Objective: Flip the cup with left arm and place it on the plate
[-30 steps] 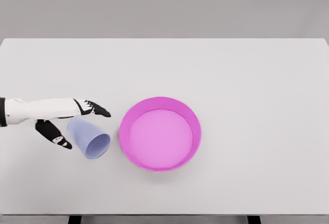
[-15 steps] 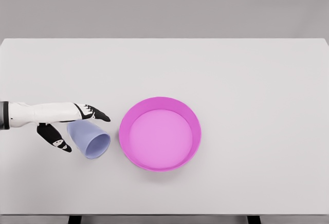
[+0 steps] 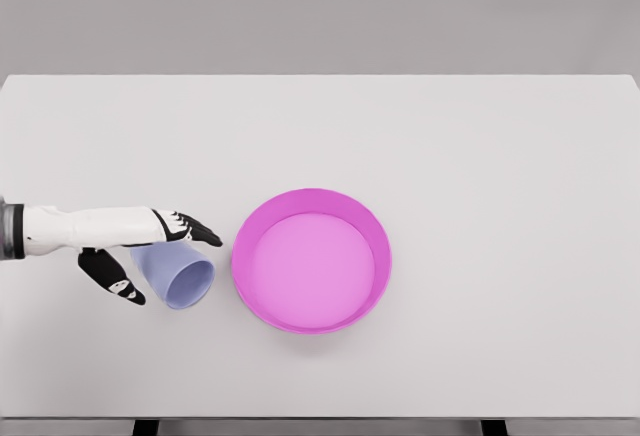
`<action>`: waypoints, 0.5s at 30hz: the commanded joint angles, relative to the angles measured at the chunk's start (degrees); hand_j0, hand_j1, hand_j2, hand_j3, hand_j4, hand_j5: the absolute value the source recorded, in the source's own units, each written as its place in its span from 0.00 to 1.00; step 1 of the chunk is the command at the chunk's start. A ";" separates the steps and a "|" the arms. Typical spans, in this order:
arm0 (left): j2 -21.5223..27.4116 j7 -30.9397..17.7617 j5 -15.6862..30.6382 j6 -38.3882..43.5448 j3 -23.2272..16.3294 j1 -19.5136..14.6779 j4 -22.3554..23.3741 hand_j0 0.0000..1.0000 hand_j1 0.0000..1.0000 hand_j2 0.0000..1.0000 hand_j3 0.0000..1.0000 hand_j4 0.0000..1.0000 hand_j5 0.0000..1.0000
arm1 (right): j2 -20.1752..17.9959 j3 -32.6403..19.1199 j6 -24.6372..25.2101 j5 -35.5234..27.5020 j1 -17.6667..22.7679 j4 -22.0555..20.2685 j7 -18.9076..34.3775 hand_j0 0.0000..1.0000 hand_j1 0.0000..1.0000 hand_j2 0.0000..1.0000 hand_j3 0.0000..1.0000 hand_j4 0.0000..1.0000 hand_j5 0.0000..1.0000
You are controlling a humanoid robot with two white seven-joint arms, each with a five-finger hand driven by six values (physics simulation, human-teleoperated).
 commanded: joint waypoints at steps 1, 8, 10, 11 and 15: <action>-0.03 0.05 -0.26 0.13 0.05 0.00 0.66 1.00 1.00 1.00 1.00 1.00 1.00 | 0.00 -0.01 -0.01 -0.04 0.00 -0.04 0.02 1.00 1.00 1.00 1.00 1.00 1.00; -2.84 -0.03 -1.76 0.13 0.13 0.00 3.38 1.00 1.00 1.00 1.00 1.00 1.00 | 0.00 -0.01 -0.01 0.05 0.00 -0.05 0.02 1.00 1.00 1.00 1.00 1.00 1.00; -2.84 -0.03 -1.84 0.13 0.05 0.09 3.47 1.00 1.00 1.00 1.00 1.00 1.00 | 0.00 -0.01 -0.01 0.05 0.00 -0.04 0.02 1.00 1.00 1.00 1.00 1.00 1.00; -2.84 -0.03 -1.84 0.13 -0.04 0.18 3.47 1.00 1.00 1.00 1.00 1.00 1.00 | 0.00 -0.01 -0.01 0.05 0.00 -0.05 0.02 1.00 1.00 1.00 1.00 1.00 1.00; -2.75 0.06 -1.84 0.13 0.13 0.97 3.47 0.92 0.92 0.92 0.92 0.92 0.92 | 0.00 -0.01 -0.01 0.05 0.00 -0.05 0.02 1.00 1.00 1.00 1.00 1.00 1.00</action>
